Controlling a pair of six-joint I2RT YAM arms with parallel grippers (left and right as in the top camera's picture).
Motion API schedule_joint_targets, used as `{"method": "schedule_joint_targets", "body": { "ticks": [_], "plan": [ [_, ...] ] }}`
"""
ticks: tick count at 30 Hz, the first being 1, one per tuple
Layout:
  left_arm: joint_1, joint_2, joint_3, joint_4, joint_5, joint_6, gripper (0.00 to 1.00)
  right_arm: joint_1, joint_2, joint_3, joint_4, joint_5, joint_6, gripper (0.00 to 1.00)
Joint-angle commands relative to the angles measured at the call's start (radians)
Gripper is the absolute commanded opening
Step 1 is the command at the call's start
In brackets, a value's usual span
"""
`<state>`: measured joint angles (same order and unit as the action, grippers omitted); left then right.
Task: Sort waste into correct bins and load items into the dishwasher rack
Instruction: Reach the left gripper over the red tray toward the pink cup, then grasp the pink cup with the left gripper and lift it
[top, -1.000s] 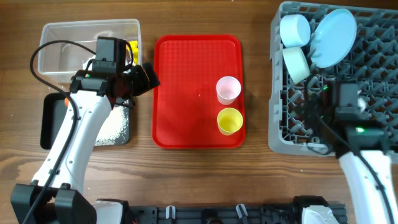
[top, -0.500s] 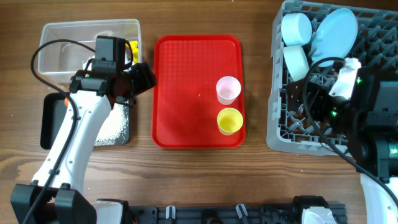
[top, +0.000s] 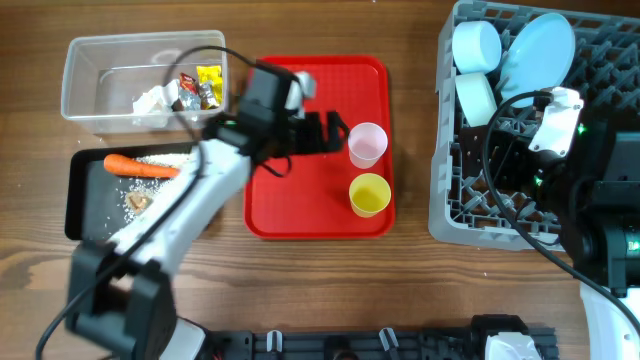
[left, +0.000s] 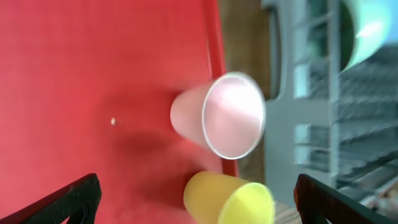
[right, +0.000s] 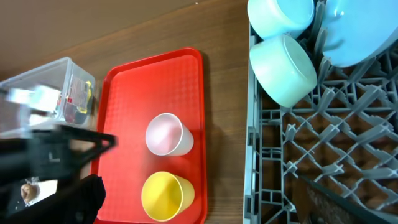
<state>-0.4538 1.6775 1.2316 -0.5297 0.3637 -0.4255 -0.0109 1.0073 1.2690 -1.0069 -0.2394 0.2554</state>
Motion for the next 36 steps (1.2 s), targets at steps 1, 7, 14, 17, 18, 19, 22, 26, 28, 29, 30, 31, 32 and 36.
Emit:
{"method": "schedule_joint_targets", "body": {
  "ticks": [1,7,14,17,18,19,22,26,28,29,30,31,32,36],
  "plan": [
    [-0.012,0.126,0.021,0.009,-0.063,0.035,1.00,0.000,-0.013,0.019,-0.010,-0.001,-0.021,1.00],
    [-0.016,0.201,0.021,0.111,-0.065,0.025,1.00,0.000,-0.006,0.019,-0.008,-0.001,-0.021,1.00],
    [-0.016,0.201,0.021,0.160,-0.023,0.025,1.00,0.000,0.002,0.019,-0.003,0.006,-0.021,1.00],
    [-0.016,0.201,0.021,0.202,0.011,0.024,0.99,0.000,0.011,0.019,-0.001,0.006,-0.021,1.00],
    [-0.016,0.201,0.024,0.208,0.011,0.019,0.99,0.000,0.017,0.019,-0.001,0.006,-0.021,1.00],
    [-0.016,0.201,0.032,0.212,0.011,0.018,0.98,0.000,0.022,0.019,-0.002,0.006,-0.021,1.00],
    [-0.016,0.201,0.049,0.211,0.001,0.018,0.96,0.000,0.040,0.019,-0.001,0.005,-0.020,1.00],
    [-0.016,0.201,0.155,0.069,-0.096,0.031,0.95,0.000,0.049,0.019,-0.003,0.005,-0.019,1.00],
    [-0.016,0.201,0.240,-0.023,-0.148,0.046,0.95,0.000,0.049,0.019,-0.002,0.005,-0.019,1.00],
    [-0.023,0.201,0.302,-0.085,-0.189,0.060,0.95,0.000,0.049,0.019,-0.003,0.005,-0.019,1.00],
    [-0.032,0.202,0.345,-0.129,-0.225,0.070,0.95,0.000,0.049,0.019,-0.003,0.005,-0.019,1.00],
    [-0.044,0.202,0.380,-0.168,-0.256,0.089,0.95,0.000,0.049,0.019,-0.003,0.005,-0.019,1.00],
    [-0.060,0.203,0.406,-0.202,-0.294,0.103,0.95,0.000,0.049,0.019,-0.003,0.005,-0.019,1.00],
    [-0.134,0.247,0.415,-0.254,-0.373,0.146,0.95,0.000,0.049,0.019,-0.004,0.005,-0.017,1.00]
  ]
}}
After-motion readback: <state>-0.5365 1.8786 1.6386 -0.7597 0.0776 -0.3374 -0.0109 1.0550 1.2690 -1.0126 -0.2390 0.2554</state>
